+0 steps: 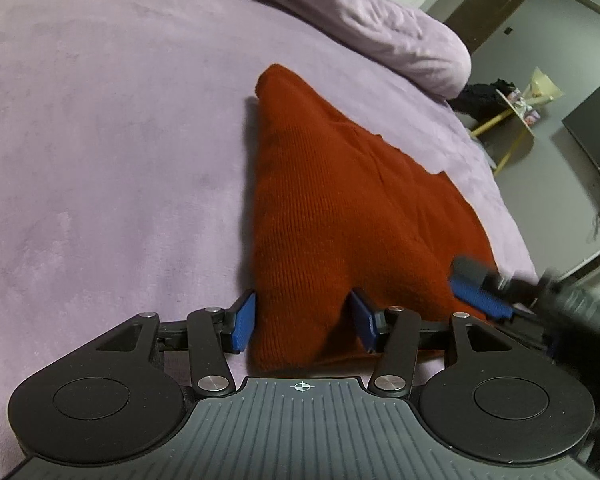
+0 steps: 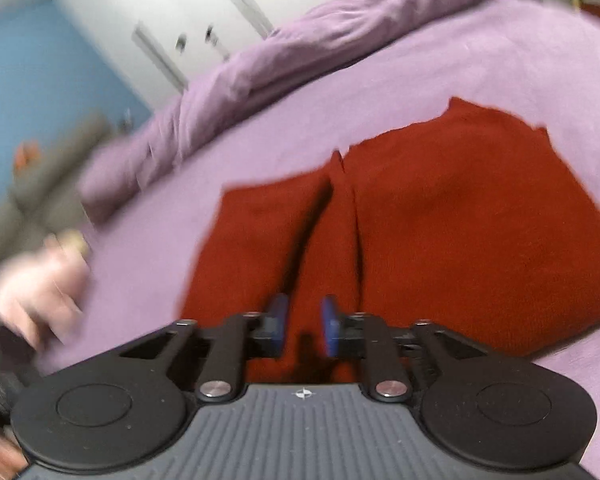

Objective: Fold small clothes

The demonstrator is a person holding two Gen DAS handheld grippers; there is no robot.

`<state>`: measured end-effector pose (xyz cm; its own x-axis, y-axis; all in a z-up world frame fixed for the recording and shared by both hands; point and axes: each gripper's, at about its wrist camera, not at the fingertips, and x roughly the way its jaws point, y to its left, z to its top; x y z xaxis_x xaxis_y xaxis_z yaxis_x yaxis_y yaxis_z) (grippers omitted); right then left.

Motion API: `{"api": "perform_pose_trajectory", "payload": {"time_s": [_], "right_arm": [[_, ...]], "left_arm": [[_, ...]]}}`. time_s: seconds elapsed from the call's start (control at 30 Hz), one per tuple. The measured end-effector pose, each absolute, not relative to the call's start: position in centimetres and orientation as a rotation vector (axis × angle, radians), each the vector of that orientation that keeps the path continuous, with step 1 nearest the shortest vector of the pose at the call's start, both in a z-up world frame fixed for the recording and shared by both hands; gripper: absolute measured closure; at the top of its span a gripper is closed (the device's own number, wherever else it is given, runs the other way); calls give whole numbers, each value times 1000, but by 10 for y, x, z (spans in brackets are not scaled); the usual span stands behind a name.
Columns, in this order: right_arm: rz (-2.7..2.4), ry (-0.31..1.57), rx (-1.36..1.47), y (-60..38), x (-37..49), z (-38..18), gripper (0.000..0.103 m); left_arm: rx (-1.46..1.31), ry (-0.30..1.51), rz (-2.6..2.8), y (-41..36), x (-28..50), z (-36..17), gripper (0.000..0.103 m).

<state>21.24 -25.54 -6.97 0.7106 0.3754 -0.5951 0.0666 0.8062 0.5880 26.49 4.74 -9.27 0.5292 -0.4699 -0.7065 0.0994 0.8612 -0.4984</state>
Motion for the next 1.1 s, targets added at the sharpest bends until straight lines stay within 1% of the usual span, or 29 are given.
{"api": "perform_pose_trajectory", "payload": {"time_s": [0.07, 0.1, 0.17, 0.2, 0.23, 0.27, 0.3, 0.47, 0.53, 0.6, 0.67, 0.7, 0.73, 0.77, 0.8, 0.83, 0.9, 1.0, 1.1], "right_arm": [[224, 774, 774, -264, 221, -74, 63], [247, 780, 829, -266, 227, -77, 59], [276, 820, 888, -259, 242, -84, 59], [276, 843, 885, -256, 250, -88, 61], [275, 864, 871, -251, 255, -91, 67], [268, 883, 849, -247, 260, -92, 78], [259, 887, 811, -241, 261, -92, 90], [197, 780, 609, -233, 245, -63, 93], [162, 778, 536, -234, 241, -58, 93], [115, 815, 405, -228, 243, -67, 92], [136, 866, 377, -227, 247, -81, 90], [147, 852, 385, -230, 246, -79, 87], [159, 840, 406, -235, 245, -74, 78], [165, 819, 444, -245, 242, -70, 72], [148, 797, 484, -255, 240, -68, 58], [123, 788, 513, -264, 240, -69, 48], [112, 806, 613, -283, 243, -78, 48], [191, 853, 870, -304, 255, -102, 46], [248, 864, 937, -300, 271, -109, 45]], "left_arm": [[-416, 960, -352, 46, 264, -92, 46], [-411, 961, -351, 44, 264, -92, 46], [-411, 963, -345, 40, 266, -91, 46], [-412, 965, -342, 39, 266, -90, 46], [-411, 967, -339, 40, 264, -89, 46], [-410, 968, -333, 40, 264, -87, 46], [-415, 961, -334, 40, 264, -83, 49], [-388, 870, -312, 45, 257, -58, 49], [-377, 885, -325, 41, 261, -62, 49], [-378, 922, -344, 34, 267, -72, 49], [-393, 942, -350, 32, 271, -84, 45], [-412, 943, -341, 34, 271, -86, 43], [-436, 940, -340, 38, 270, -87, 43], [-450, 942, -341, 41, 270, -88, 43], [-457, 946, -340, 44, 270, -88, 43], [-459, 947, -341, 46, 269, -89, 42], [-457, 944, -343, 46, 268, -89, 42], [-441, 941, -341, 42, 266, -87, 42], [-431, 943, -344, 41, 266, -86, 42]]}}
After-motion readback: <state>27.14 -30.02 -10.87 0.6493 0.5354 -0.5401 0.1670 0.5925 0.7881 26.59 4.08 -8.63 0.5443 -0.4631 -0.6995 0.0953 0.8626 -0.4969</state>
